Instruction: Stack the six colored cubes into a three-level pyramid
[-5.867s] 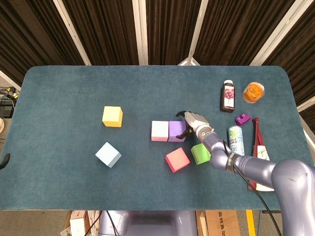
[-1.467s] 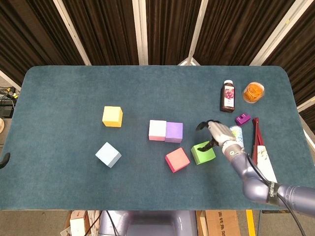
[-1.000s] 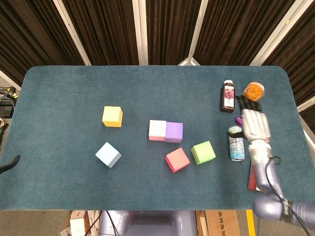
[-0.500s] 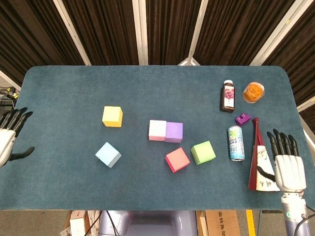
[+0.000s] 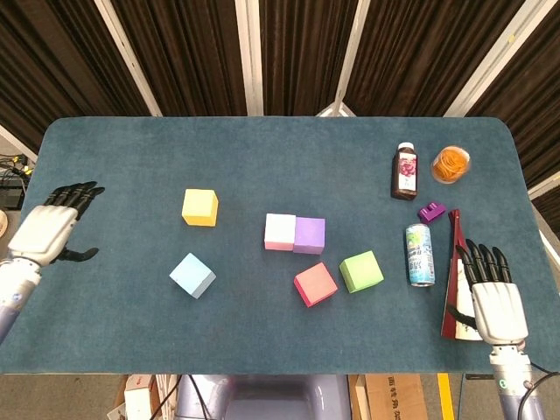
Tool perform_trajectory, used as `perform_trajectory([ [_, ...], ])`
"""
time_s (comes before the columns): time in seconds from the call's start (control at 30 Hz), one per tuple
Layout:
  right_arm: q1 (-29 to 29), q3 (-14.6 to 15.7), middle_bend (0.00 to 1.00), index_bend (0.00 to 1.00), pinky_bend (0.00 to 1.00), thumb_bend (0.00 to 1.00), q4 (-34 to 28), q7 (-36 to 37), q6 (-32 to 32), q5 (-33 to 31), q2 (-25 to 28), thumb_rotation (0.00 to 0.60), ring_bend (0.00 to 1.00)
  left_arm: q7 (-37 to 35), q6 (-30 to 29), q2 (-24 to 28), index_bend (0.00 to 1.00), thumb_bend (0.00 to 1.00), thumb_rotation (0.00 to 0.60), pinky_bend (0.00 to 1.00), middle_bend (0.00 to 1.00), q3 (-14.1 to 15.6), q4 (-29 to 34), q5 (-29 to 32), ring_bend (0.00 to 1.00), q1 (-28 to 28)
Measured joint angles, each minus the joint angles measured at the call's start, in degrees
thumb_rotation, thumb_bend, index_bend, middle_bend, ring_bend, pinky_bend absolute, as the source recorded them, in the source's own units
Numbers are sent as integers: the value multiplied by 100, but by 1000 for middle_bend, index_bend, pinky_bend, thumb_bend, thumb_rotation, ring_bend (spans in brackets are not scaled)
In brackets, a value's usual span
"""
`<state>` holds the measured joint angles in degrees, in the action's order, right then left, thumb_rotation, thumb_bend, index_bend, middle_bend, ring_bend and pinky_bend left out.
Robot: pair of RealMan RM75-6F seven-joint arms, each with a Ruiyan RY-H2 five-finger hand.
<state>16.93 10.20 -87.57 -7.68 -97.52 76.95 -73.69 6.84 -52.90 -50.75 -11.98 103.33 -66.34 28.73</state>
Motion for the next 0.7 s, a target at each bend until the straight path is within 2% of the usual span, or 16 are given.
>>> perform_trajectory([
  [0.2,-129,-207,49,14,0,135,49,26,240,77,-30,600,0,823,410,-552,88,253,600,0,24,-25,-365,973,0,640],
  [0.4,-216,-377,49,14,0,136,35,-24,479,44,-27,600,0,1563,543,-1147,102,253,600,0,29,-44,-779,1956,0,1250],
  [0.7,-322,-650,49,14,0,136,25,-124,779,-124,-29,600,0,2150,789,-2024,129,259,600,0,50,-77,-1678,3206,0,2162],
])
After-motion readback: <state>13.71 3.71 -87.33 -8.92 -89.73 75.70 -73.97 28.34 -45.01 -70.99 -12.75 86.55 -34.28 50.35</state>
